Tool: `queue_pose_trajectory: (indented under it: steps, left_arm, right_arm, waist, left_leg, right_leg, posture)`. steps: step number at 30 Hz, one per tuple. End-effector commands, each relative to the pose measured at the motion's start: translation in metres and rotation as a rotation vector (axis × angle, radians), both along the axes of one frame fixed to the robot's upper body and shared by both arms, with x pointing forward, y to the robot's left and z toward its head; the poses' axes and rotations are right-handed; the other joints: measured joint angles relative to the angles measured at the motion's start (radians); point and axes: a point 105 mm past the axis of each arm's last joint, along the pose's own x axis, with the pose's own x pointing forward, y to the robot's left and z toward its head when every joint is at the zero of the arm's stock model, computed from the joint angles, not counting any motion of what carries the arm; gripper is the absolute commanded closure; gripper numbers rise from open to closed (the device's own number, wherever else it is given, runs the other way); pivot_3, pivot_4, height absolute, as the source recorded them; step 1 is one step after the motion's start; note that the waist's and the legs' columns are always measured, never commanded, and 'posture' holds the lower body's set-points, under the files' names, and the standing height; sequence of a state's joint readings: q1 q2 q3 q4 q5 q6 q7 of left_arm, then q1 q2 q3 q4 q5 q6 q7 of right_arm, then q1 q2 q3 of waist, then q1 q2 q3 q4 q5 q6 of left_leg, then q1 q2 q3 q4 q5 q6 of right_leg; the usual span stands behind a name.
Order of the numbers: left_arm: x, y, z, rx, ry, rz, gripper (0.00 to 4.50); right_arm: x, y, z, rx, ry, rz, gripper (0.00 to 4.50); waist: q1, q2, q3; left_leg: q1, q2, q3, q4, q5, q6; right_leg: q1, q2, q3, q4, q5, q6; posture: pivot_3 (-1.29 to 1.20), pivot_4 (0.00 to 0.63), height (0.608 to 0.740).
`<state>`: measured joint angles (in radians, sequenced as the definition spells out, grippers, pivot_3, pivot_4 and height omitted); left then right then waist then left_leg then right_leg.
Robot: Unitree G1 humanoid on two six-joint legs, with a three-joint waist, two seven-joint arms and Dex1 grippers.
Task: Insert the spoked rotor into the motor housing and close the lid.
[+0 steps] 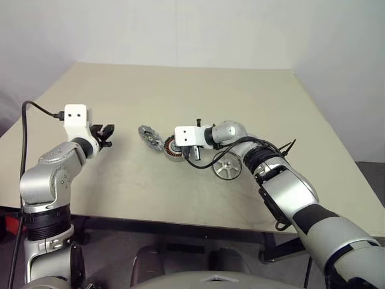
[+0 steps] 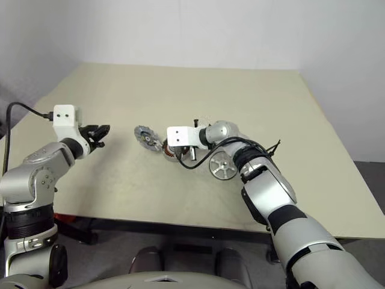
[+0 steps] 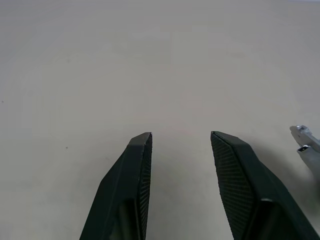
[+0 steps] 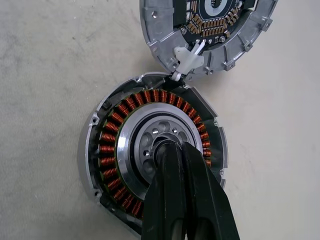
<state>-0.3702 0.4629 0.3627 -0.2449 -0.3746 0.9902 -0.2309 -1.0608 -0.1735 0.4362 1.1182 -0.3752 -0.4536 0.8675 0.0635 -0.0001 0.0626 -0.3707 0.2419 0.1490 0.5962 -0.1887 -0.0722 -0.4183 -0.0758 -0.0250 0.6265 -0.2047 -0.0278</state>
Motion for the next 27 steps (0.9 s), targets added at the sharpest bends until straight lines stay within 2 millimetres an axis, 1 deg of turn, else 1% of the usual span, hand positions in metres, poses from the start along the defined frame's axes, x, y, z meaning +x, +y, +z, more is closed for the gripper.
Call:
queue_pose_trajectory:
  steps: [1,11,14,19,22,24,26,27]
  left_arm:
    - [0.001,0.004,0.016,0.013,-0.056,0.007,2.53]
    - [0.001,0.004,0.014,0.011,-0.055,0.008,2.53]
    - [0.002,0.002,0.013,0.008,-0.053,0.001,2.53]
    - [0.003,-0.003,0.01,0.002,-0.047,-0.011,2.53]
    - [0.004,-0.004,0.009,0.0,-0.045,-0.014,2.53]
    - [0.004,-0.003,0.009,-0.001,-0.044,-0.014,2.53]
    - [0.004,-0.003,0.009,-0.001,-0.043,-0.012,2.53]
    - [0.004,-0.002,0.009,-0.001,-0.043,-0.011,2.53]
  right_arm:
    - [-0.002,0.006,-0.002,-0.007,0.002,0.009,4.46]
    - [0.002,0.002,0.002,-0.001,-0.017,-0.008,4.46]
    - [0.004,0.002,0.01,0.032,-0.03,-0.012,4.46]
    - [0.002,0.008,0.031,0.099,-0.056,0.03,4.46]
    - [0.0,0.01,0.037,0.115,-0.062,0.046,4.46]
    - [-0.002,0.01,0.036,0.122,-0.051,0.05,4.46]
    - [-0.005,0.01,0.026,0.118,-0.023,0.046,4.46]
    - [-0.007,0.01,0.019,0.111,-0.001,0.039,4.46]
  waist:
    - [-0.002,0.0,0.0]
    - [-0.008,0.0,0.0]
    - [-0.008,0.0,0.0]
    - [-0.01,0.0,0.0]
    - [-0.012,0.0,0.0]
    - [-0.014,0.0,0.0]
    - [-0.014,0.0,0.0]
    - [-0.014,0.0,0.0]
  left_leg:
    - [0.0,0.0,0.0,0.0,0.0,0.0]
    - [0.0,0.0,0.0,0.0,0.0,0.0]
    - [-0.001,0.0,0.0,0.0,0.0,0.0]
    - [-0.001,0.0,0.0,0.0,0.0,0.0]
    - [-0.001,0.0,0.0,0.0,0.0,0.0]
    - [-0.001,0.0,0.0,0.0,0.0,0.0]
    - [-0.001,0.0,0.0,0.0,0.0,0.0]
    - [-0.001,0.0,0.0,0.0,0.0,0.0]
  right_leg:
    - [0.0,0.0,0.0,0.0,0.0,0.0]
    - [0.0,0.0,0.0,-0.001,0.0,0.0]
    - [0.0,0.0,0.0,-0.001,0.0,0.0]
    - [0.0,0.0,0.0,-0.001,0.0,0.0]
    - [0.0,0.0,0.0,-0.001,0.0,0.0]
    - [0.0,0.0,0.0,-0.001,0.0,0.0]
    - [0.0,0.0,0.0,-0.001,0.0,0.0]
    - [0.0,0.0,0.0,-0.001,0.0,0.0]
  posture:
    - [0.0,0.0,0.74]
    - [0.0,0.0,0.74]
    - [0.0,0.0,0.74]
    - [0.0,0.0,0.74]
    - [0.0,0.0,0.74]
    - [0.0,0.0,0.74]
    - [0.0,0.0,0.74]
    - [0.0,0.0,0.74]
